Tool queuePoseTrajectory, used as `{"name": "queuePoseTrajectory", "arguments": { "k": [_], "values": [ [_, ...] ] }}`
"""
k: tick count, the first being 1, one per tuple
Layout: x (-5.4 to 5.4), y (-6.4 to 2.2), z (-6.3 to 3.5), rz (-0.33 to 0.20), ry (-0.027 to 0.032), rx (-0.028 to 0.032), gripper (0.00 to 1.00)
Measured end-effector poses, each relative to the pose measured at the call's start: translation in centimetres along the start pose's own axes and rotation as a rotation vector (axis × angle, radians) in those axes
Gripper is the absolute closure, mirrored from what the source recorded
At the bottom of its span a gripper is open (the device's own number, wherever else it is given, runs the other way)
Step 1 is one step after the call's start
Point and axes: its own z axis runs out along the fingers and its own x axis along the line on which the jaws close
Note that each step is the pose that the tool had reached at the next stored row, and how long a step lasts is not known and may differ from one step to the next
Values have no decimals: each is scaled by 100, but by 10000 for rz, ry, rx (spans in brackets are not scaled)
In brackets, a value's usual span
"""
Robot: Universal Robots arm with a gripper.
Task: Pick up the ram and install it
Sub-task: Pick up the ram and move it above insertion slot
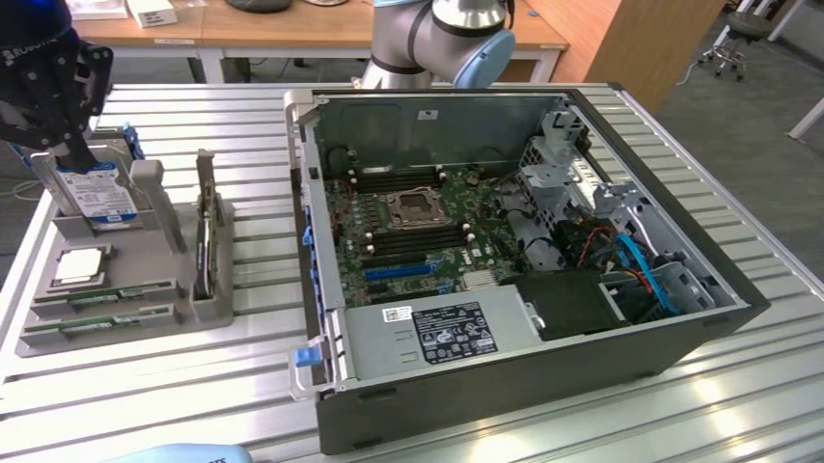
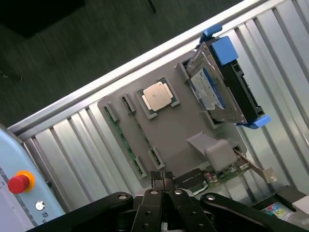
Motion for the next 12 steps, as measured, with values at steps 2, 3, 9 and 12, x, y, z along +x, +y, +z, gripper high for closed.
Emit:
{"name": "queuePoseTrajectory", "arguments": {
  "k": [2, 3, 9, 12],
  "values": [
    [0, 0, 2, -306, 13, 6, 90],
    [0, 0, 4, -454, 19, 9, 90],
    [0, 0, 10, -1407, 57, 28, 90],
    [0, 0, 14, -1885, 75, 38, 90]
  ]
}}
